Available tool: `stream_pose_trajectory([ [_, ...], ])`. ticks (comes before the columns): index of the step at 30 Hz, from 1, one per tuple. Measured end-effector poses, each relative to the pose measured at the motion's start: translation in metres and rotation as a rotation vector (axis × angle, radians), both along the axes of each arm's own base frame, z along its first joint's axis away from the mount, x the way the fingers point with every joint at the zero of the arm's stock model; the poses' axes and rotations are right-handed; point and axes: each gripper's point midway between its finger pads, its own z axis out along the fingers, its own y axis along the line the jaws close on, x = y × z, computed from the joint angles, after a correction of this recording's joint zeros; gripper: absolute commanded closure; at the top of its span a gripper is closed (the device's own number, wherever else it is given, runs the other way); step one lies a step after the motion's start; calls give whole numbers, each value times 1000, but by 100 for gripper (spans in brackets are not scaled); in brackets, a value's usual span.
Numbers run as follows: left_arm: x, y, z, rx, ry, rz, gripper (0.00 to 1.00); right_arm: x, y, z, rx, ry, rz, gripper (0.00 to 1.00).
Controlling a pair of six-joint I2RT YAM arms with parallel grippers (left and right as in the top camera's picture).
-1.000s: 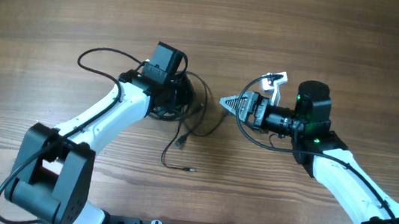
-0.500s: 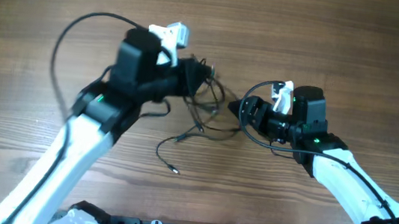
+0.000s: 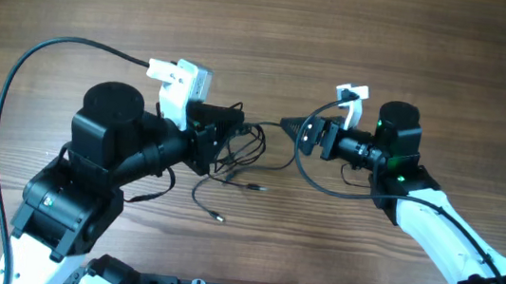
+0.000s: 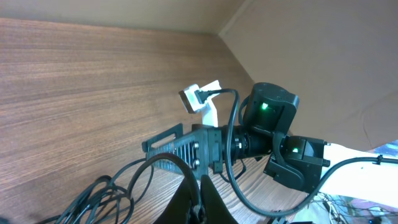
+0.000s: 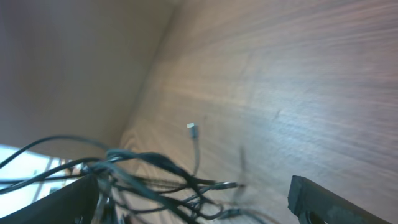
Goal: Untangle cables
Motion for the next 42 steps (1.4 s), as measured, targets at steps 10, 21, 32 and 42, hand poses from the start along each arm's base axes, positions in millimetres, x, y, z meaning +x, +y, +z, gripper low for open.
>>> stream_pose_trajectory([
  [10,0,0,0,2,-3,-1,96,-34,50,-9,-165,-290,212,96],
  [21,18,94,-51,188,193,481,96,42,-88,34,-297,-332,-341,96],
  [32,26,222,-51,-15,319,1113,96,17,-257,21,-269,46,-923,96],
  [42,18,254,-62,-132,419,1240,15,8,-264,18,-85,189,-979,94],
])
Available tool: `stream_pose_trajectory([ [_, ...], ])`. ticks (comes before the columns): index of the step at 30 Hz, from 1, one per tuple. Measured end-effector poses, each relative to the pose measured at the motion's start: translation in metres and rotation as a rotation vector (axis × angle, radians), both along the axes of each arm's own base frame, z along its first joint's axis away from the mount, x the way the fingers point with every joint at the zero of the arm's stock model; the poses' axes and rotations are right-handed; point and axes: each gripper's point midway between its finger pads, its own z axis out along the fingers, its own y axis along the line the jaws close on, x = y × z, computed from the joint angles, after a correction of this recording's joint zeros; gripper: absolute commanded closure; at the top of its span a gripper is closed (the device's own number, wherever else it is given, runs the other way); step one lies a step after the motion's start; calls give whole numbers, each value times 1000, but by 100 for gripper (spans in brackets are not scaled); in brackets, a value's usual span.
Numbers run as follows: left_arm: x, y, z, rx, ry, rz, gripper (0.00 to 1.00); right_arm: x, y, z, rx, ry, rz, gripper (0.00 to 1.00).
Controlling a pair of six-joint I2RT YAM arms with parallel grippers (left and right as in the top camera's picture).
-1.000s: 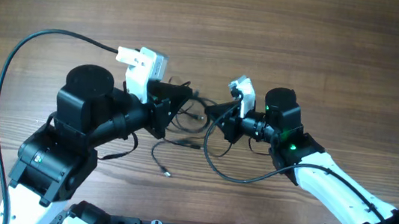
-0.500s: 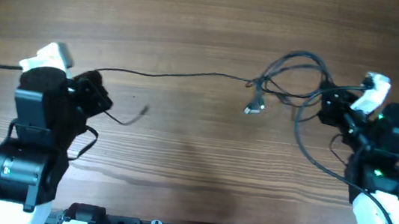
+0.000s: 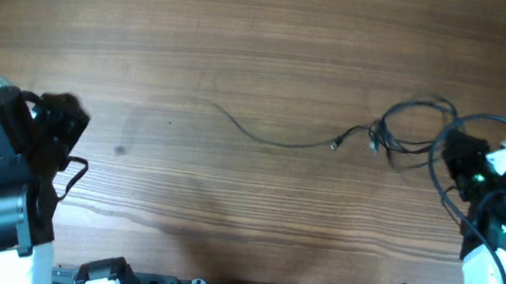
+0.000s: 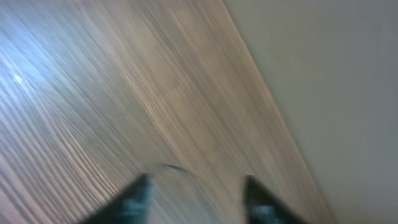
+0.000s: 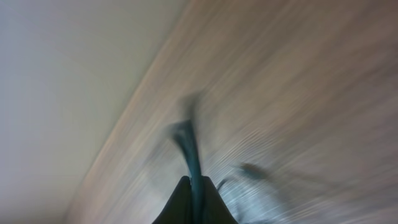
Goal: Untangle cables
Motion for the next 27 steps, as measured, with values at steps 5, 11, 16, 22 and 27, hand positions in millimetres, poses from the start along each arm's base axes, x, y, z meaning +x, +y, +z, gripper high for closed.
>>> stream_pose_trajectory([
  [5,23,-38,-26,-160,76,-176,11,-6,99,8,68,-43,400,94],
  [11,39,-109,-54,-234,171,-533,5,-39,201,29,37,-187,844,54],
  [16,42,-147,-65,-227,191,-713,2,-53,228,25,-31,-214,954,0],
  [22,38,-164,-63,-223,187,-780,0,-29,156,-39,-133,169,426,0],
  [27,32,-181,-65,-213,198,-836,0,-31,132,-53,-106,269,232,1],
])
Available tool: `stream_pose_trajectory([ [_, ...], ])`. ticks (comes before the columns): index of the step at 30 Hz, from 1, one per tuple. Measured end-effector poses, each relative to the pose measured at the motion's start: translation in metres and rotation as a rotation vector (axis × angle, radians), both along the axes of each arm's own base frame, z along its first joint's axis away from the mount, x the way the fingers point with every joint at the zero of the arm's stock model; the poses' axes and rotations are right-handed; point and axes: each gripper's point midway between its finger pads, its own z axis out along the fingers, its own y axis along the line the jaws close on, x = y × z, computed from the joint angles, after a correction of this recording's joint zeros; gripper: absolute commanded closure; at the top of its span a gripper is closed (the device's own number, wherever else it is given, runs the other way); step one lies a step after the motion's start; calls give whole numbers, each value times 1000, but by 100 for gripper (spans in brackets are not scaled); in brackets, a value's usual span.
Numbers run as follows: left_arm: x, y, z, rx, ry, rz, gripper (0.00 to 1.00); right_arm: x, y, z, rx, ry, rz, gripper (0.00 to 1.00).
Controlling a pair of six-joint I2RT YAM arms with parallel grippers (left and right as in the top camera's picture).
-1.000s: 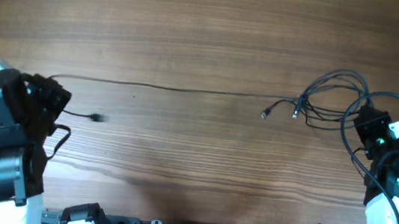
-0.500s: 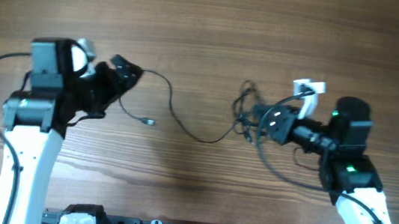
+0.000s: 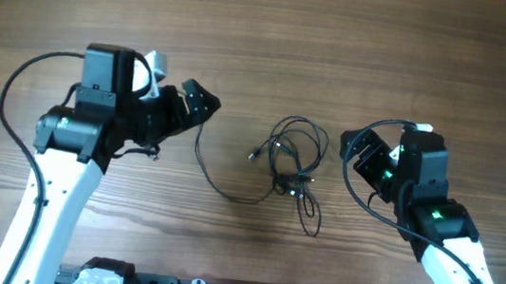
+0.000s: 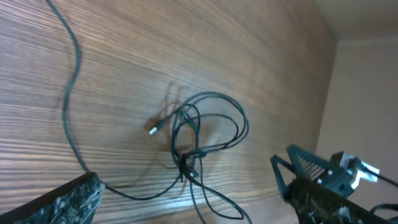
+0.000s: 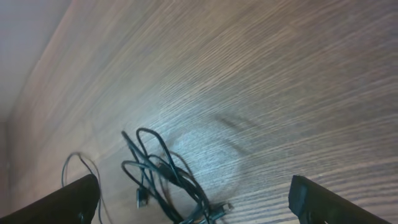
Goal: Untangle cables
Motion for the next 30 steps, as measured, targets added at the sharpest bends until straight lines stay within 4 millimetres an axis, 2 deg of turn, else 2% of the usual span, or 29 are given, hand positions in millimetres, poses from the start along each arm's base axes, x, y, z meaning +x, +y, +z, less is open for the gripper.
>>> stream_pose_trajectory([
  [6,3,-34,-9,2,6,-70,0,-4,0,-5,-33,12,36,1],
  [10,4,-77,-34,-35,113,-95,1,-10,-5,-18,-66,69,35,0],
  [13,-7,-106,-70,-37,279,-74,19,-17,-8,-32,-84,135,31,0],
  [14,-11,-112,-81,-31,333,-60,30,-20,-9,-36,-90,156,31,0],
  [16,-21,-125,-107,-9,440,-39,47,-27,-10,-46,-99,207,31,0],
  [18,-28,-136,-125,6,501,-30,49,-32,-11,-52,-107,243,33,0],
  [20,-36,-149,-135,15,527,-41,61,-33,-11,-55,-109,257,33,0],
  [22,-43,-157,-140,35,534,-49,80,-32,-11,-56,-109,258,33,0],
  [23,-47,-160,-144,55,532,-56,96,-31,-11,-56,-111,255,31,0],
  [26,-54,-162,-148,88,534,-57,96,-31,-11,-56,-111,253,31,0],
  [30,-50,-156,-149,107,513,-75,96,-33,-12,-57,-113,264,32,1],
])
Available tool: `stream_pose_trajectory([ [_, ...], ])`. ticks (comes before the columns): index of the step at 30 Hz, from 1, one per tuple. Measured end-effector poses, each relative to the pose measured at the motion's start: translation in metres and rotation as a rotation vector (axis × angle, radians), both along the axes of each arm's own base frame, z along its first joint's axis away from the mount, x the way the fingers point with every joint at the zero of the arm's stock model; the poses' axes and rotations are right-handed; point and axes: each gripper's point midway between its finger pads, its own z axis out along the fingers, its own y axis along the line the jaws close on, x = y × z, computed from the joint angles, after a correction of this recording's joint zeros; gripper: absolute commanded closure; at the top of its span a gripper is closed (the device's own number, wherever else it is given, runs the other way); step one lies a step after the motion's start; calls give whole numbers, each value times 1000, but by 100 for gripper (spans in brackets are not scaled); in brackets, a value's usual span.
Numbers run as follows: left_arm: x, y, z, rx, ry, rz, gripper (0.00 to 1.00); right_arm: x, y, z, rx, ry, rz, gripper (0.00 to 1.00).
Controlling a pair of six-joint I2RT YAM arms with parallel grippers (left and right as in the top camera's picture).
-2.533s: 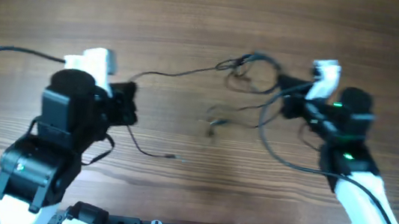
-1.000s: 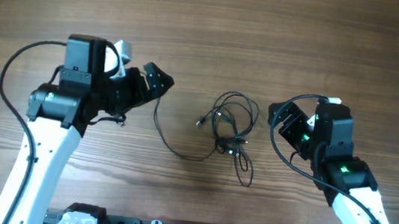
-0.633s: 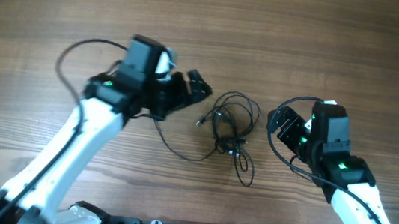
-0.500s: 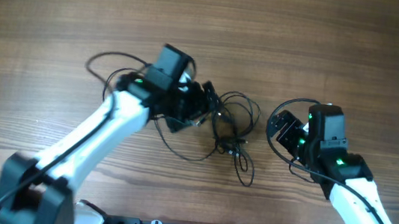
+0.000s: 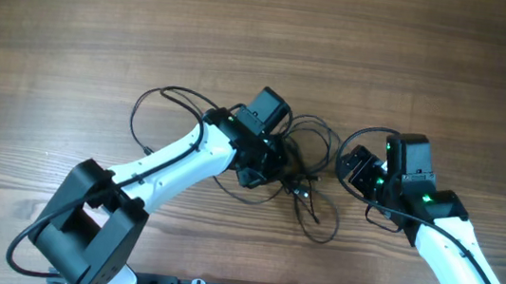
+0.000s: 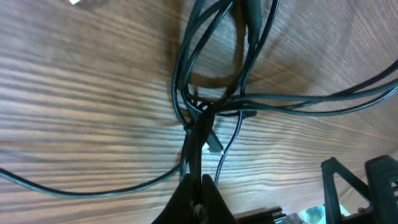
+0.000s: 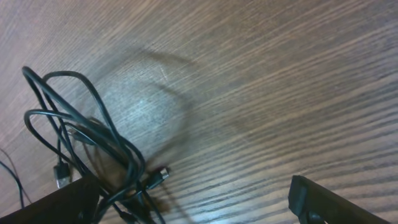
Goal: Untangle cables
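The black cables (image 5: 299,171) lie in a tangled bunch mid-table, with one loop (image 5: 169,104) spread to the left and a tail (image 5: 321,219) toward the front. My left gripper (image 5: 269,171) is down on the bunch. In the left wrist view the left gripper (image 6: 198,182) is shut on a strand just below the knot (image 6: 202,112). My right gripper (image 5: 353,168) stands open just right of the bunch. In the right wrist view the right gripper (image 7: 193,202) is spread wide, the tangle (image 7: 93,143) and a plug (image 7: 159,176) lying ahead to its left.
Wooden table (image 5: 266,29) all round. The right arm's own black lead (image 5: 368,136) arches over its wrist near the bunch. A dark rail runs along the front edge.
My left gripper was open, left of the bunch; now it is on the bunch, shut on a strand. The long strand now loops to the left. The right gripper stays open, slightly nearer.
First both grippers met at the tangle mid-table. Then the arms stood at the table's far sides, one cable stretched across and a coil by the right gripper, which was shut. Later the bunch lay mid-table between two open grippers. Now the left holds a strand.
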Motion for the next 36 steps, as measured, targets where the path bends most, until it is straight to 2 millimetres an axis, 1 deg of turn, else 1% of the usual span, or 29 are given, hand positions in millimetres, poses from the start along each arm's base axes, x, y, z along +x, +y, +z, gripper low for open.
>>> stream_pose_trajectory([
  [1,1,3,0,2,-5,-7,96,-1,0,-1,-2,4,1,0],
  [3,6,14,1,4,-16,-38,96,-1,0,-1,-2,4,3,0],
  [5,6,32,7,21,-31,-71,96,0,0,0,-1,-1,3,1],
  [7,-4,56,10,100,-6,-88,96,3,0,0,-1,-10,5,0],
  [8,-12,75,10,179,15,-90,95,3,1,-2,-2,-4,6,0],
  [10,-20,102,6,311,38,-82,90,2,0,-6,-6,12,6,0],
  [11,-17,114,3,373,24,-68,82,1,0,-8,-7,22,6,0],
  [12,-12,117,2,391,0,-61,62,1,0,-9,-8,26,6,1],
  [13,-3,116,2,389,-36,-42,59,0,0,-12,-10,36,6,0],
  [14,11,109,2,365,-91,-32,59,0,0,-14,-11,44,6,0],
  [15,18,104,3,345,-120,-24,60,-1,0,-16,-13,51,6,0],
  [16,29,95,5,304,-165,-13,61,0,0,-17,-13,54,6,0],
  [17,40,85,9,258,-211,-8,65,1,0,-18,-13,53,6,0],
  [18,46,77,12,225,-237,-8,68,2,1,-18,-12,50,6,0],
  [20,60,55,22,139,-315,-17,68,8,3,-16,1,29,9,0],
  [21,63,45,26,108,-342,-27,63,10,5,-15,11,20,9,0],
  [22,63,36,30,84,-362,-42,52,11,7,-14,24,14,12,0],
  [23,62,27,32,65,-380,-65,36,12,9,-13,34,10,16,0],
  [25,55,19,32,64,-393,-113,18,11,13,-12,55,13,27,0],
  [26,51,19,30,79,-388,-134,0,10,17,-12,68,13,52,0],
  [27,48,27,26,114,-368,-133,0,8,23,-10,87,8,105,0],
  [28,45,43,22,161,-339,-124,0,5,33,-8,114,-3,188,0],
  [29,47,60,22,194,-318,-92,0,2,43,-4,146,-18,273,0],
  [31,51,93,31,234,-295,-17,0,-2,60,4,207,-61,411,0],
  [32,56,120,46,250,-305,60,0,-4,72,13,261,-103,496,1],
  [33,62,139,62,248,-338,123,0,-5,83,22,313,-145,562,3],
  [35,68,170,97,235,-424,238,0,-1,103,47,416,-271,684,5],
  [36,68,177,109,227,-455,269,0,0,112,59,456,-335,738,5],
])
